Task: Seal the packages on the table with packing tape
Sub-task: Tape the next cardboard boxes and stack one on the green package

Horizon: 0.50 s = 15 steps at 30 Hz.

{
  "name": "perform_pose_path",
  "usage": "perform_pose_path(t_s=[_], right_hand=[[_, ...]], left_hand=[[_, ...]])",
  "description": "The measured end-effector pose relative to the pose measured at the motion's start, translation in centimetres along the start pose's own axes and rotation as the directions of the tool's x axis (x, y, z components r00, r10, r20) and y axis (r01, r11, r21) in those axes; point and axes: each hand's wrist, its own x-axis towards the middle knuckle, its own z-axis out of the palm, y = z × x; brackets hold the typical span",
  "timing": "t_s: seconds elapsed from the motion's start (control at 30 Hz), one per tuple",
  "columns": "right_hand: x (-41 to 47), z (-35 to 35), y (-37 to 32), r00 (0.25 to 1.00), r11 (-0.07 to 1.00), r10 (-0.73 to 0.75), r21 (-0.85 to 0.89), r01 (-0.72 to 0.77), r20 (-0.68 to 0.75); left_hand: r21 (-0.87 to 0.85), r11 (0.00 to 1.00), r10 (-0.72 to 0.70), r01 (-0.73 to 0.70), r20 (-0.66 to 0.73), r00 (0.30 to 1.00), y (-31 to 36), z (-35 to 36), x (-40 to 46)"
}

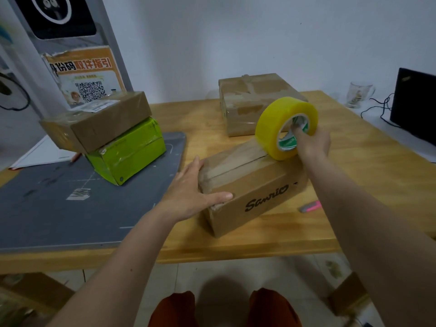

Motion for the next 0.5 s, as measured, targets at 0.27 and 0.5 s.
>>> perform_pose_path(t_s=[0.27,0.5], right_hand=[[0.0,0.3,0.7,1.000,1.000,-0.018,0.003,0.018,0.001],[-0.3,0.4,1.2,0.997,0.997,-0.071,-0.036,0.072,0.022]], left_hand=[[0.535,0.834,0.104,-0.135,0.087,0.991,4.1,3.3,-1.1],[0.545,0.832,0.015,-0.106,0.169,0.985,6.8,4.3,2.0]])
